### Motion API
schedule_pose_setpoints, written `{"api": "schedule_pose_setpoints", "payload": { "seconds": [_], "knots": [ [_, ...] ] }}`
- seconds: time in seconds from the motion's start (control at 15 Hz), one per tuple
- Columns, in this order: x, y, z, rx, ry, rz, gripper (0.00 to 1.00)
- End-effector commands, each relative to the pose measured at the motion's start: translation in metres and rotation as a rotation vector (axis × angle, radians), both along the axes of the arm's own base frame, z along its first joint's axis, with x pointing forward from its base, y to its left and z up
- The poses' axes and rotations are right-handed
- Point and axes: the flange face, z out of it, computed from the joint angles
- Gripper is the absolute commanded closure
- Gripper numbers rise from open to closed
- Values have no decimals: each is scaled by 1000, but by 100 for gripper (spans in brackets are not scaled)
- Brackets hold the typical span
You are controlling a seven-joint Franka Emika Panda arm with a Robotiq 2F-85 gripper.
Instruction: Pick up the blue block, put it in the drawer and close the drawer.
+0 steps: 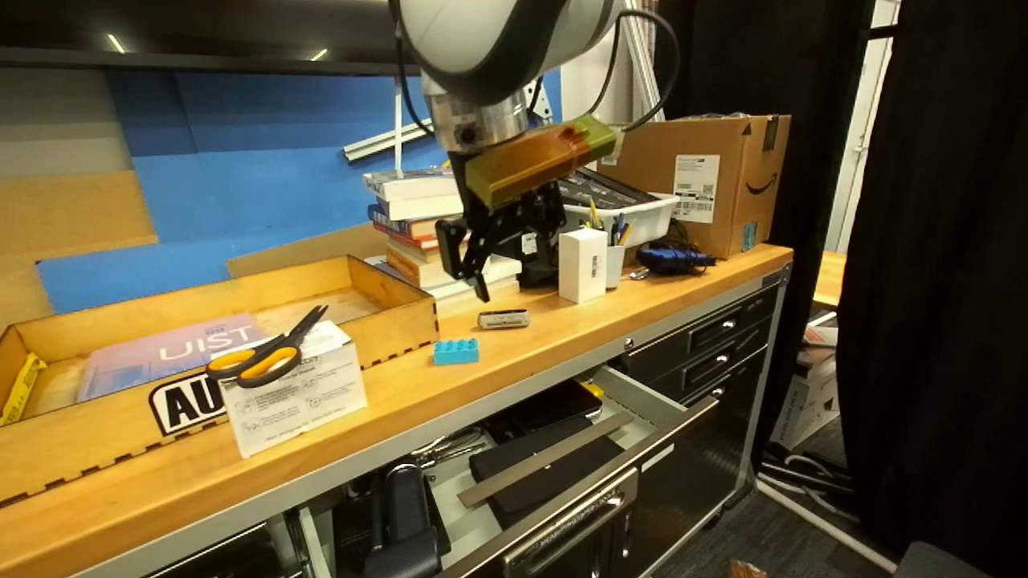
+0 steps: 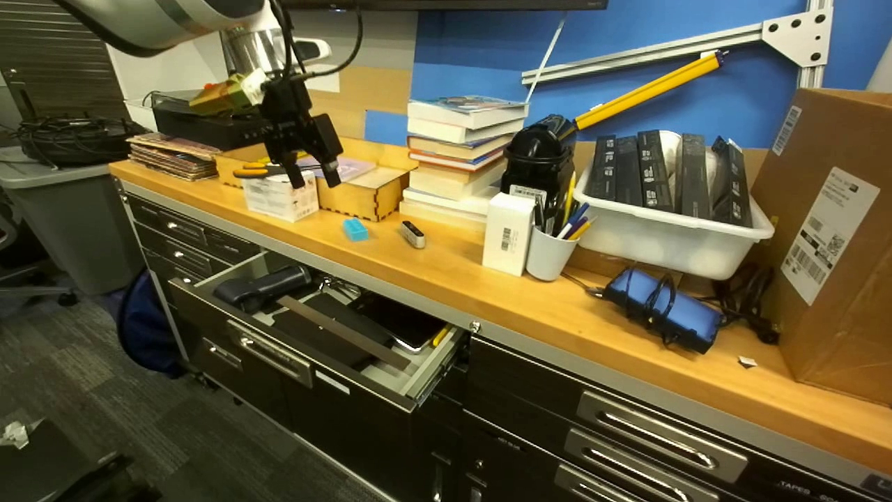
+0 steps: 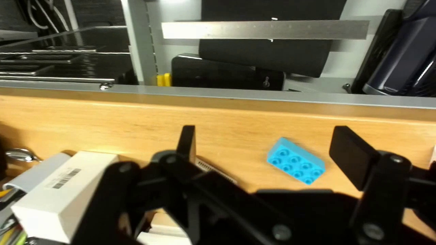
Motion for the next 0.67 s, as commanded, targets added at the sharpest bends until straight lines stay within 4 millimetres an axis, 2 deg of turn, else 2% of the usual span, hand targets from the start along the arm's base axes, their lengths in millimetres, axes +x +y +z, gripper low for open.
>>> {"api": "schedule_pose_setpoints", "payload": {
  "seconds": [0.0, 0.2, 0.47, 0.6],
  "knots": [
    [41, 18, -34, 19, -33, -72, 0],
    [65, 21, -60, 46, -90, -197, 0],
    [94, 25, -80, 46, -152, -330, 0],
    [102, 32, -88, 46, -159, -380, 0]
  ]
}}
